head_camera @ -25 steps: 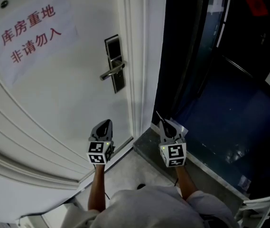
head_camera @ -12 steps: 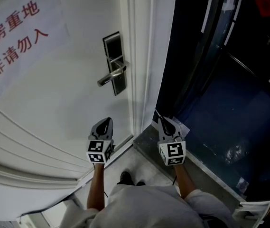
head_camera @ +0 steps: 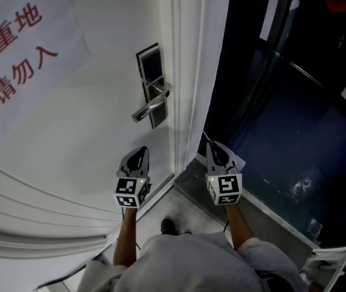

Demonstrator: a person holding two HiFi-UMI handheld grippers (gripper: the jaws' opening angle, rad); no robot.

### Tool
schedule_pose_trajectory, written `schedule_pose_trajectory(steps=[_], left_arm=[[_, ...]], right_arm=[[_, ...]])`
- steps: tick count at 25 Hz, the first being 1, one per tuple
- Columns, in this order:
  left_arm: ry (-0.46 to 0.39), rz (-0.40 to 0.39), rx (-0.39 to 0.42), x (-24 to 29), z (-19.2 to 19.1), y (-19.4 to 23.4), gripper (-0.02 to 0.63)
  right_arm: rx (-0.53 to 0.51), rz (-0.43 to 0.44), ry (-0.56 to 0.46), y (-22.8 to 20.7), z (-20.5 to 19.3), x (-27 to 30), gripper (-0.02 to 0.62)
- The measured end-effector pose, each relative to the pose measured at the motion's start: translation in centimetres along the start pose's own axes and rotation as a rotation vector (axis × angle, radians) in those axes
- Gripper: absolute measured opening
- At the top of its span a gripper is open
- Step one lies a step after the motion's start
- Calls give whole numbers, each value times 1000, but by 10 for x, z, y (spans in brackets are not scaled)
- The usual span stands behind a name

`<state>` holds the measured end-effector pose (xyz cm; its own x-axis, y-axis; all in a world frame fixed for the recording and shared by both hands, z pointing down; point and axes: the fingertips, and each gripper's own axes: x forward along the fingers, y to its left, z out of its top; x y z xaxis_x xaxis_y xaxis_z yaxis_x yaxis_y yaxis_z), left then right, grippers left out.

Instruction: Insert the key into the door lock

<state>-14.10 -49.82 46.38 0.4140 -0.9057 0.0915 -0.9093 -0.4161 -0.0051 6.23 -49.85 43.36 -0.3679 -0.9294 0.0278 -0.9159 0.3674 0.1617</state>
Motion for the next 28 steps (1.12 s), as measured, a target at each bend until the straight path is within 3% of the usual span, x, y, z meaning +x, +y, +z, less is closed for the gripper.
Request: schedule_pose_trajectory(steps=[8, 13, 18, 28], left_arm=[[26, -78, -2, 9, -5, 10, 17], [13, -83, 9, 14, -7, 18, 17], [17, -37, 10, 21, -5, 27, 17], [15, 138, 10, 20, 0, 35, 17]], right_arm=[[-18, -61, 4, 7, 4, 19, 29], [-8, -63, 18, 8, -5, 25, 29], [-20, -17, 15, 4, -3, 40, 29], [-32, 128, -35, -11, 5, 69, 29]])
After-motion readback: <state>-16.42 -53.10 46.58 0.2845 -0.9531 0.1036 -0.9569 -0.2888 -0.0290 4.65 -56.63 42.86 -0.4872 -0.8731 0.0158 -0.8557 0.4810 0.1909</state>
